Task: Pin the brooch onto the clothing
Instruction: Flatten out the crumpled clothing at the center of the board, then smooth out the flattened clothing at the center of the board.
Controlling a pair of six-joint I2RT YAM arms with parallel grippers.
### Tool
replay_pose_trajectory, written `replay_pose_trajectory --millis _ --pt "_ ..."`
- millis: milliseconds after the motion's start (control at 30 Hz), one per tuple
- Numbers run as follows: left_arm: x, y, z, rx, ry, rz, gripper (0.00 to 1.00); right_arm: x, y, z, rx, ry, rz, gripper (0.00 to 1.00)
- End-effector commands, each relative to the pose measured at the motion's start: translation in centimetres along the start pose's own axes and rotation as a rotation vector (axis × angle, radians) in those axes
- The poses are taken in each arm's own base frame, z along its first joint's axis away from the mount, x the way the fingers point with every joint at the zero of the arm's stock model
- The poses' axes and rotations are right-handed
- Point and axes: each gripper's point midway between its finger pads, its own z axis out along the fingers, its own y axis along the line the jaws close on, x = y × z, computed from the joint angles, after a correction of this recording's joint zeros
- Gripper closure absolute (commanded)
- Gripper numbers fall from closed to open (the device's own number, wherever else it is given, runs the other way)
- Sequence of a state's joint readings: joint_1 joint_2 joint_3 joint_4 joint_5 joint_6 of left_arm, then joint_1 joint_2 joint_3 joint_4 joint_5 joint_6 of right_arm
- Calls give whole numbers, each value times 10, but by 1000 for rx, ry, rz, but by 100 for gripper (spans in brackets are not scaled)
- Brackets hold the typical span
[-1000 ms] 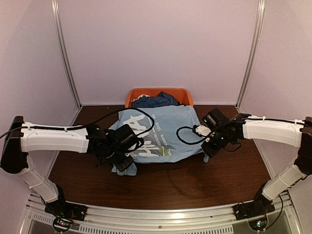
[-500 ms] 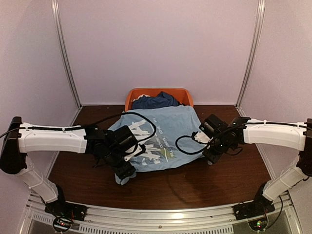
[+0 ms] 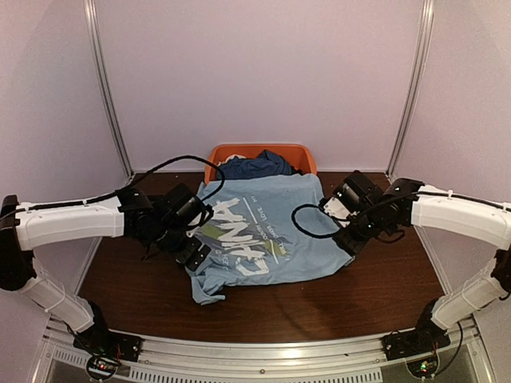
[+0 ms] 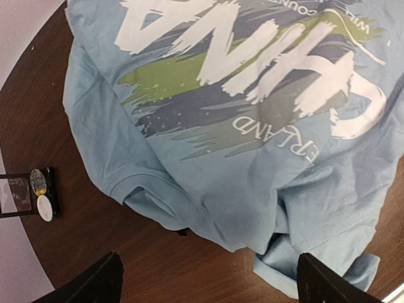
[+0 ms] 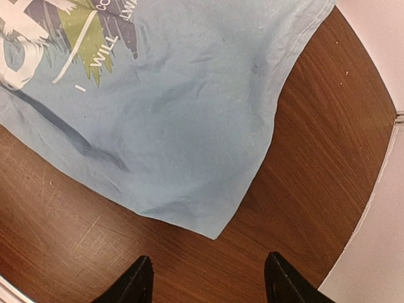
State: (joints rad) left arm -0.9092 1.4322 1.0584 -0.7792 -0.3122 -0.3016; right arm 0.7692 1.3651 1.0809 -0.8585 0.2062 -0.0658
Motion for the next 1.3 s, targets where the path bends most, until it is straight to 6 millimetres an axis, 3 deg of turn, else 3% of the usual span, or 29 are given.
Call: replay_pose_trajectory --millis 0,267,467,600,767,933,1267 --pt "-6 28 4 -89 -24 -195 2 -21 -16 16 62 -11 96 38" --pt "27 43 17 -137 31 -412 2 -37 -35 79 -18 -11 363 51" --pt "57 43 29 -158 93 -474 2 -57 -30 98 -62 -49 405 57" --pt "67 40 39 -152 122 -492 2 -68 -24 113 -93 -59 425 63" --pt "67 45 52 -175 142 -519 2 -70 -13 136 -141 -31 446 75" --pt "55 51 60 -166 112 -553 2 -60 -16 153 -142 -7 502 81" --pt "33 45 84 -150 130 -527 3 -25 -51 163 -79 42 667 81"
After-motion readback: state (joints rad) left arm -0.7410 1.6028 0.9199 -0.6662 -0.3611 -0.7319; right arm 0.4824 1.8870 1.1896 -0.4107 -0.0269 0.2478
